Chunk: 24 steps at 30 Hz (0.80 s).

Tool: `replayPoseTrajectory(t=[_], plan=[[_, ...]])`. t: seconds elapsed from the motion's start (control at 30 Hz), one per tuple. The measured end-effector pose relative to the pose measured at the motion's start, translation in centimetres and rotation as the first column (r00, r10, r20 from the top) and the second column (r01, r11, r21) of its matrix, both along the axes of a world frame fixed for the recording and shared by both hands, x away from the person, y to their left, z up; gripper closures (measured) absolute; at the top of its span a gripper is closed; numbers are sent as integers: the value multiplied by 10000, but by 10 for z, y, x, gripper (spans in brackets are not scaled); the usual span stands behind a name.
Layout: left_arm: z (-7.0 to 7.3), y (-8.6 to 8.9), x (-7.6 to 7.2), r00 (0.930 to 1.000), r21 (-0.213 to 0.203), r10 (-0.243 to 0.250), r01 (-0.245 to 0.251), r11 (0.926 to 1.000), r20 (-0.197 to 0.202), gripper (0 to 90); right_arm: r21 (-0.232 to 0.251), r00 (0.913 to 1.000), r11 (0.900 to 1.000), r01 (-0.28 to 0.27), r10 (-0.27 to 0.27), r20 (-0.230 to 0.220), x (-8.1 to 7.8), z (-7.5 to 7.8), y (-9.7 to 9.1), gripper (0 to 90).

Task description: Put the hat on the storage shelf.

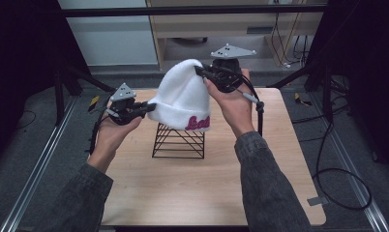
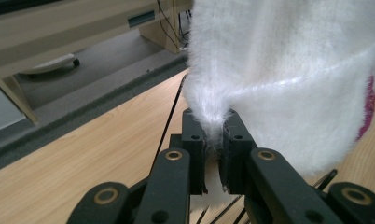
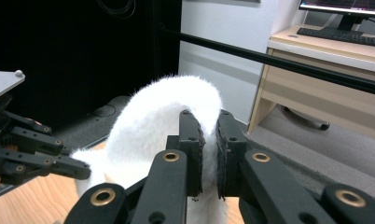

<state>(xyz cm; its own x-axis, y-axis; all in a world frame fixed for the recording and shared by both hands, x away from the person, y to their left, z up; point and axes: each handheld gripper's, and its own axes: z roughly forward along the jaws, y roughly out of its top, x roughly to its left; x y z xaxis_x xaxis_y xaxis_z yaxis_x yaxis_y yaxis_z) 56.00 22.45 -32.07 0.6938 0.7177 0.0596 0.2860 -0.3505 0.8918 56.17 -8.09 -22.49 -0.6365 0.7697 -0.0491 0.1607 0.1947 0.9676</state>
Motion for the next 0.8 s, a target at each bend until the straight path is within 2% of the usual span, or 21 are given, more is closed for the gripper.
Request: replayPoseTrajectory(t=[0.13,0.43,0.8], plan=[[-8,3,2,10000,106,85,-85,9999,-18,829,-6,9999,10000,-31,31,-111,3,-6,2,832],[-16,10,2,9998,230,192,-190,9996,-68,839,-82,9994,9996,-264,263,-204,0,-15,8,832],[-29,18,-3,9996,207,209,-206,9996,-163,840,-287,9976,9975,-643,635,-257,-6,-22,16,829]])
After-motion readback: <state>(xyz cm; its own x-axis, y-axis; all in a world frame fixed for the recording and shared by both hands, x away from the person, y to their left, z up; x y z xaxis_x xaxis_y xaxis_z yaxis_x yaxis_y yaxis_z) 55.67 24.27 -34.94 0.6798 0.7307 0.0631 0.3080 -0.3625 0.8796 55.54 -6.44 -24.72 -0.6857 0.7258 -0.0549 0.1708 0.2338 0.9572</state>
